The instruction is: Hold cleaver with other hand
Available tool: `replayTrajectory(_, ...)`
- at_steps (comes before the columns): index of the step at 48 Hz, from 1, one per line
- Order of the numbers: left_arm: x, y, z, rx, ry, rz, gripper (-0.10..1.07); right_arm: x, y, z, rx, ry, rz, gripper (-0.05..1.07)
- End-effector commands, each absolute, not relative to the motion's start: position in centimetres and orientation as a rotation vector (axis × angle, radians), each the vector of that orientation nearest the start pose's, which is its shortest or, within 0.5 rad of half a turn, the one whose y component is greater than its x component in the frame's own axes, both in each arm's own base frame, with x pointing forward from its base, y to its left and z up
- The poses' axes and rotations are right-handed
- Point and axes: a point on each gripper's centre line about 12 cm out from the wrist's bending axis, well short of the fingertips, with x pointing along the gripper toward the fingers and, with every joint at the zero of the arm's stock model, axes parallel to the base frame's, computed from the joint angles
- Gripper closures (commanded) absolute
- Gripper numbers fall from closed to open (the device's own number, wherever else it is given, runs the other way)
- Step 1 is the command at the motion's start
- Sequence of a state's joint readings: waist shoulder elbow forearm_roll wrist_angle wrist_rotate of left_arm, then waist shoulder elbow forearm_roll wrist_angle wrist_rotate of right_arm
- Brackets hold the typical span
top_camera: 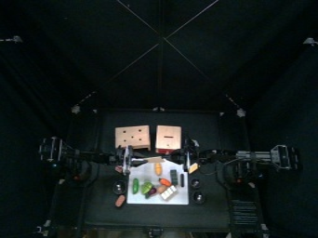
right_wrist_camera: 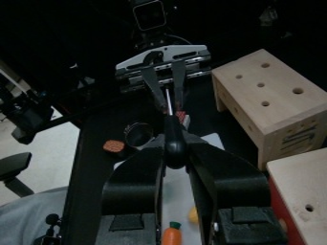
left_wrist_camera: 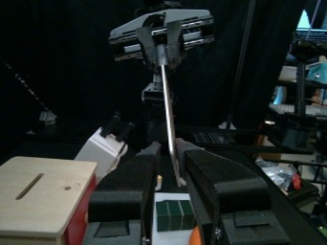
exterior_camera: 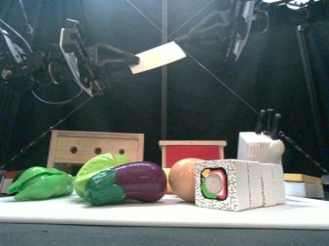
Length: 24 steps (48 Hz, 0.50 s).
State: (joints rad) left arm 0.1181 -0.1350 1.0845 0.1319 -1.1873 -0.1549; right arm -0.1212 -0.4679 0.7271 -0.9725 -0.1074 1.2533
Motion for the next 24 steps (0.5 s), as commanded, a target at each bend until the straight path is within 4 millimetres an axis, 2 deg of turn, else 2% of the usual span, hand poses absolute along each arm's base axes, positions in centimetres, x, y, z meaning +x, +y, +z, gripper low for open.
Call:
replayTrajectory(1, 30.7, 2.4, 22.5, -0.072, -0.271, -0.011, 0.34, 32.1, -3.2, 32.9, 0.304, 0.169, -0.063, 0.48)
replayTrajectory(8, 30.7, 2.4, 22.4, -0.070, -0.266, -0.011, 0.39, 32.4, -3.4, 32.3, 0.317, 0.186, -0.077, 0.49)
replayTrajectory(19, 30.8, 2.3, 21.8, -0.067, -0.232, -0.017, 0.54, 33.3, -4.0, 29.4, 0.401, 0.273, -0.144, 0.51)
replayTrajectory(24, 30.9, 2.3, 21.3, -0.066, -0.204, -0.018, 0.55, 33.4, -4.1, 28.9, 0.403, 0.300, -0.170, 0.56)
